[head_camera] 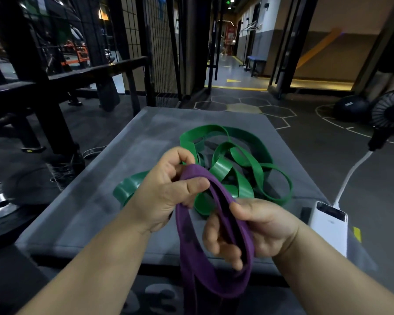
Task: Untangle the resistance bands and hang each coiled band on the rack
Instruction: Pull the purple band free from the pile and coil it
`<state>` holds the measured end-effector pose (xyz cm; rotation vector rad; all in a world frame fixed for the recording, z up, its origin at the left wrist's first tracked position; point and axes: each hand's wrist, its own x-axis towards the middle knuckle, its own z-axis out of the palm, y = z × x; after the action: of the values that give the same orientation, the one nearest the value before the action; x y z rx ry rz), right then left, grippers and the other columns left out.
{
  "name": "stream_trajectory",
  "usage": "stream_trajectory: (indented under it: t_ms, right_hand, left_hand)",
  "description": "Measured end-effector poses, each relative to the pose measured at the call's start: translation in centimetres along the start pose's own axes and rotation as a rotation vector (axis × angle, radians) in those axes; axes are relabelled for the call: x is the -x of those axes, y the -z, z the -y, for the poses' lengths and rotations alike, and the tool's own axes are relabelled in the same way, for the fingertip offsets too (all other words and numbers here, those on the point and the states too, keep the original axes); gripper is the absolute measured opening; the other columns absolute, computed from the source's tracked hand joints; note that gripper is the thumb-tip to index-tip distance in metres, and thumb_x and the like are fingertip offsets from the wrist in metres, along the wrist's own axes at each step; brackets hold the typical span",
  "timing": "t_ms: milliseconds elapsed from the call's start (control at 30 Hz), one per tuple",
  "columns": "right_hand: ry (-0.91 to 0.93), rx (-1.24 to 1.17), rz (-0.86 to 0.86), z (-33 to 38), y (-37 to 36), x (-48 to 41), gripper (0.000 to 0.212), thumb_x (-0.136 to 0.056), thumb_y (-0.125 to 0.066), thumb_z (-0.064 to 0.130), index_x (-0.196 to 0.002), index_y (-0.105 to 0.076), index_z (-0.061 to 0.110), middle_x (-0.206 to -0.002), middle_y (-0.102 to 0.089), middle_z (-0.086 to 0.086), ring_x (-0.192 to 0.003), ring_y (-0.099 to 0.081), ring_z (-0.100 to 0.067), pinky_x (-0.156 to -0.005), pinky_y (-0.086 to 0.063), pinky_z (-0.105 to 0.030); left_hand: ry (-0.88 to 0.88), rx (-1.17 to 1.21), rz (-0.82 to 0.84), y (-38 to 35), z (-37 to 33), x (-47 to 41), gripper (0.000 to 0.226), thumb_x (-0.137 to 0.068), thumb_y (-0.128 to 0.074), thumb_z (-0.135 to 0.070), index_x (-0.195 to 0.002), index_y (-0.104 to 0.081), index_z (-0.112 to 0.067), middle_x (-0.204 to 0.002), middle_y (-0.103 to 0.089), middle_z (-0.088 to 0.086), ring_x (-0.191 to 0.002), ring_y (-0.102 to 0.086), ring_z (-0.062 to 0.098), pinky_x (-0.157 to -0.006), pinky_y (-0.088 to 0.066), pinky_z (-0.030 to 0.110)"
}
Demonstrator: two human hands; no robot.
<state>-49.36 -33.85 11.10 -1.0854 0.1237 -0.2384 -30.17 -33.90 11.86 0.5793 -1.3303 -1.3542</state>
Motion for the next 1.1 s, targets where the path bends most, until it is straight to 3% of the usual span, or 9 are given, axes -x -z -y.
stream_trajectory:
  t_ms: [133,300,400,500,600,700,867,1000,1100]
  right_hand:
    - [0.052,0.236,0.118,0.0,0.7,0.0,0.039,-0.087,-0.066,0.033,-0.110,-0.070,0.003,-0.107,-0.063,-0.016,-0.102,-0.054,-0.034,-0.095,-0.037,-0.057]
    - [0.249,0.213,0.113,1.3,0.0,0.6,0.025,-0.096,-0.056,0.025,-0.109,-0.069,0.007,-0.094,-0.069,-0.007,-0.084,-0.067,-0.023,-0.078,-0.049,-0.038]
    - [0.428,0.172,0.054,2.7,0.0,0.9,0.030,-0.100,-0.049,0.024,-0.118,-0.062,0.003,-0.094,-0.068,-0.007,-0.093,-0.065,-0.027,-0.086,-0.043,-0.043]
    - [0.485,0.130,0.022,3.1,0.3,1.0,0.038,-0.098,-0.055,0.019,-0.130,-0.053,0.000,-0.091,-0.065,-0.007,-0.100,-0.062,-0.032,-0.094,-0.038,-0.051]
    - [0.495,0.088,-0.017,2.9,0.8,1.2,0.047,-0.094,-0.058,0.011,-0.138,-0.044,0.002,-0.090,-0.057,-0.006,-0.085,-0.065,-0.028,-0.085,-0.030,-0.057]
    - [0.546,-0.046,-0.034,3.5,0.8,1.3,0.042,-0.100,-0.047,0.007,-0.141,-0.038,0.000,-0.093,-0.056,-0.015,-0.075,-0.063,-0.025,-0.082,-0.044,-0.052]
    - [0.676,-0.167,-0.142,5.2,0.5,2.0,0.046,-0.100,-0.045,0.009,-0.143,-0.031,0.002,-0.077,-0.052,-0.012,-0.065,-0.037,-0.020,-0.074,-0.042,-0.037]
    - [0.771,-0.158,-0.210,5.5,1.1,2.8,0.058,-0.094,-0.053,0.005,-0.147,-0.029,0.006,-0.078,-0.050,-0.006,-0.070,-0.048,-0.018,-0.077,-0.043,-0.031]
    - [0.824,-0.144,-0.289,5.6,1.8,3.3,0.051,-0.095,-0.055,0.011,-0.143,-0.038,0.008,-0.075,-0.051,-0.001,-0.066,-0.049,-0.013,-0.073,-0.044,-0.026]
  left_hand:
    - [-0.021,0.162,-0.019,0.2,0.0,0.0,0.052,-0.050,-0.094,-0.032,-0.080,-0.054,-0.018,-0.057,-0.047,0.004,-0.039,-0.037,0.006,-0.038,-0.034,0.016]
    - [0.150,0.181,0.000,0.7,0.0,0.3,0.040,-0.072,-0.078,-0.027,-0.100,-0.053,-0.011,-0.067,-0.054,0.003,-0.050,-0.043,0.009,-0.047,-0.040,0.019]
    - [0.271,0.038,0.000,-0.6,1.1,0.8,0.044,-0.080,-0.058,-0.029,-0.111,-0.052,0.001,-0.071,-0.061,0.002,-0.058,-0.054,0.011,-0.056,-0.047,0.023]
    - [0.335,0.031,0.060,-1.5,2.5,1.3,0.048,-0.075,-0.076,-0.045,-0.107,-0.069,-0.010,-0.081,-0.068,0.000,-0.073,-0.065,0.013,-0.070,-0.054,0.027]
    - [0.490,-0.057,0.090,-1.5,4.0,1.5,0.020,-0.092,-0.061,-0.041,-0.095,-0.077,-0.029,-0.105,-0.074,-0.001,-0.100,-0.067,0.012,-0.100,-0.049,0.037]
    - [0.561,-0.040,0.169,-1.5,5.6,1.6,0.041,-0.090,-0.057,-0.053,-0.113,-0.068,-0.021,-0.124,-0.066,-0.002,-0.119,-0.058,0.011,-0.114,-0.035,0.039]
    - [0.509,-0.138,0.273,-1.5,6.0,2.1,0.093,-0.067,-0.068,-0.073,-0.135,-0.047,-0.012,-0.130,-0.058,0.000,-0.125,-0.050,0.015,-0.112,-0.032,0.032]
    - [0.588,-0.265,0.374,-1.5,6.2,1.9,0.081,-0.062,-0.083,-0.028,-0.126,-0.034,-0.019,-0.108,-0.058,0.005,-0.098,-0.058,0.014,-0.092,-0.049,0.029]
    - [0.573,-0.421,0.309,-1.7,5.9,1.7,0.054,-0.072,-0.070,-0.024,-0.115,-0.038,-0.020,-0.090,-0.057,-0.005,-0.080,-0.055,0.005,-0.077,-0.046,0.022]
